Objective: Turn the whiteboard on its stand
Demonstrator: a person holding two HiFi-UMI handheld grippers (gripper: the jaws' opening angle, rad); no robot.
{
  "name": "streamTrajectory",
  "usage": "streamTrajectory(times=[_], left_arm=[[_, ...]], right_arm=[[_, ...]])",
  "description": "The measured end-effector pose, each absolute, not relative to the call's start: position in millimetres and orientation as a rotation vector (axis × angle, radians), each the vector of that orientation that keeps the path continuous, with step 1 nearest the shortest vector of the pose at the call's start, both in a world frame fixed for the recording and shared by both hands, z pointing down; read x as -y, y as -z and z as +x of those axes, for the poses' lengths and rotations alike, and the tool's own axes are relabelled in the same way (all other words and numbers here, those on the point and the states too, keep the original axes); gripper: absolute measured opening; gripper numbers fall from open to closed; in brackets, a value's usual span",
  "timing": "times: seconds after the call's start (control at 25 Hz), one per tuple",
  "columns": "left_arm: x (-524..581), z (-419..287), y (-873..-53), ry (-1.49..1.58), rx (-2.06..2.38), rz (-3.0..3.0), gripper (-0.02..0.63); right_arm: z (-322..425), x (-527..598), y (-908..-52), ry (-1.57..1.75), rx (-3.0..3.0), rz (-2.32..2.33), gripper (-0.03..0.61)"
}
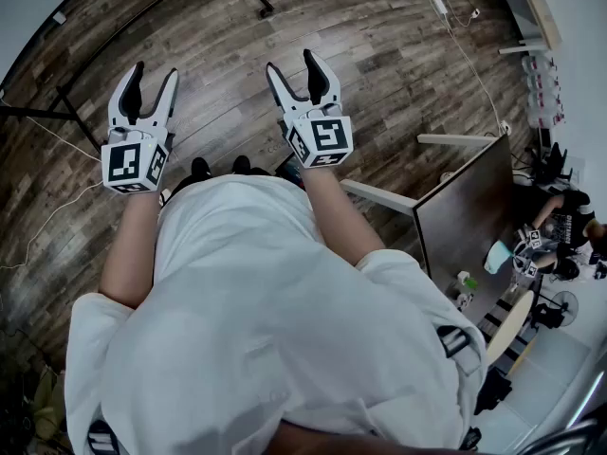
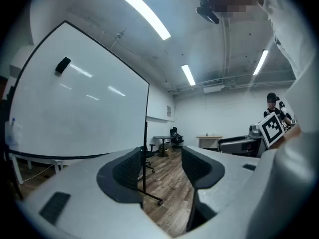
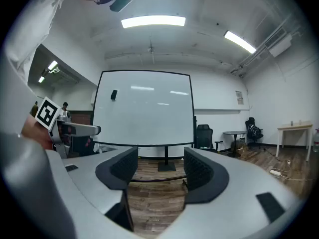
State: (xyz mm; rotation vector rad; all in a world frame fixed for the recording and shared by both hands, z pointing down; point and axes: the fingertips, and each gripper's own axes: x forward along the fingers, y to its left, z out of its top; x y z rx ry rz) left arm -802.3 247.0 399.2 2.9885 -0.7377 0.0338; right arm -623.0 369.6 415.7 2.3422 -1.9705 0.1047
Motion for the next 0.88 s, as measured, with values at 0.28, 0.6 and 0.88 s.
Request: streamTrajectory(times=[0.28, 0.6, 0.88], left_arm=[[-252, -796, -411, -0.043, 0.700, 2.948, 0.261], [-265, -774, -409, -0.024, 0.628, 2.963, 0.261], [-282, -747, -417, -0.034, 0.586, 2.933, 0.261]], right_arm=[[-607, -382, -418, -0.130, 1.974, 2.358, 0.284], [-590, -400, -420, -0.168, 2.041, 2.356, 0.284], [-563, -423, -419, -0.181, 2.008, 2.404, 0.284]])
